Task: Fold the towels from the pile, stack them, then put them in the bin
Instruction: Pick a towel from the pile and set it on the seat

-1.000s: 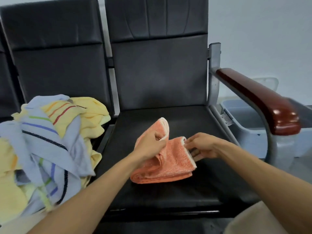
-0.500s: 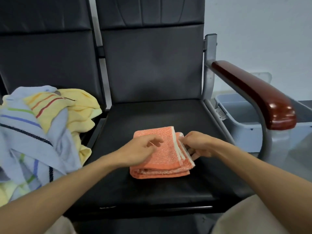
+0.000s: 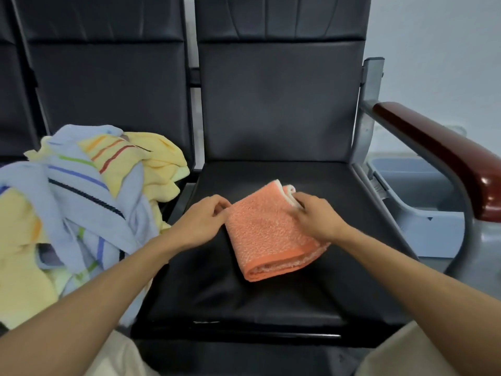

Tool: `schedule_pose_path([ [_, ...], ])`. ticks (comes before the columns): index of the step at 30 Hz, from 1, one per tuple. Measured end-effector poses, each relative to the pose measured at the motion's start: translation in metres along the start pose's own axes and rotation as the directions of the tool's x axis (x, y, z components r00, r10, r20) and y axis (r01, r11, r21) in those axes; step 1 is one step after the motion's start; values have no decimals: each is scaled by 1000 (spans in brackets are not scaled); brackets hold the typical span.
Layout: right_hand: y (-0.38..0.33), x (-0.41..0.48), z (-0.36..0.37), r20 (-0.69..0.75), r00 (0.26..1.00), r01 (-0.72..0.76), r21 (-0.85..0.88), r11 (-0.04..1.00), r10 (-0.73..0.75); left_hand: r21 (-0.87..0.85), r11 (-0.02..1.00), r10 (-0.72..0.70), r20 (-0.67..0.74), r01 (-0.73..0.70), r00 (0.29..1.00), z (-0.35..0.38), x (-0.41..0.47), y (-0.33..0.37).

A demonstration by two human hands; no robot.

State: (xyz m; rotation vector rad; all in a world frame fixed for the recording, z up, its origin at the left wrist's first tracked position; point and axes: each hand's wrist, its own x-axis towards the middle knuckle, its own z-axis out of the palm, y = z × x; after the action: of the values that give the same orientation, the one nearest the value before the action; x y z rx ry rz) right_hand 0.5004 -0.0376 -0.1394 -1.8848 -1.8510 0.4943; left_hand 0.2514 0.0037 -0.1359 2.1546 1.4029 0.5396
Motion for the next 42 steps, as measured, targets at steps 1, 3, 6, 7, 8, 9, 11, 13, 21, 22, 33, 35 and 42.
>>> schedule_pose_path([
  [1,-5,0,-7,-26,997,73,73,995,-71,-50,997,-51,8,52,999,1,0,1],
  [3,-13,-2,-19,-55,988,155,259,953,-145,-213,962,-161,68,172,985,3,0,3],
  [6,-19,-8,-30,-54,990,139,577,805,-132,-629,695,-219,275,348,936,2,-1,9],
  [7,-20,-10,-31,-54,992,121,656,745,-113,-722,580,-166,350,378,922,1,-3,12],
  [8,-20,-10,-31,-54,994,102,720,687,-91,-780,485,-106,397,396,912,-2,-5,15],
  [9,-20,-11,-33,-50,996,84,772,630,-72,-819,412,-54,416,400,908,-4,-7,18],
  [11,-21,-11,-35,-6,1000,14,859,513,-18,-859,335,-14,406,387,914,-7,-9,23],
  [13,-18,-13,-37,82,996,-81,897,434,17,-884,321,-53,343,341,938,-7,-5,24],
  [21,-10,4,-12,311,950,-248,710,659,22,-717,676,-271,-24,173,962,-5,29,7],
  [22,-11,13,-8,278,959,-242,700,672,56,-666,725,-266,-33,178,963,-6,37,5],
  [33,3,135,33,-61,971,-142,636,759,233,-455,883,-150,-44,114,988,-19,142,-31],
  [35,5,146,39,-69,971,-152,557,817,229,-240,967,-106,-75,85,992,-14,155,-41],
  [42,0,152,55,-70,986,-128,275,953,153,121,991,-42,-100,54,994,6,160,-56],
])
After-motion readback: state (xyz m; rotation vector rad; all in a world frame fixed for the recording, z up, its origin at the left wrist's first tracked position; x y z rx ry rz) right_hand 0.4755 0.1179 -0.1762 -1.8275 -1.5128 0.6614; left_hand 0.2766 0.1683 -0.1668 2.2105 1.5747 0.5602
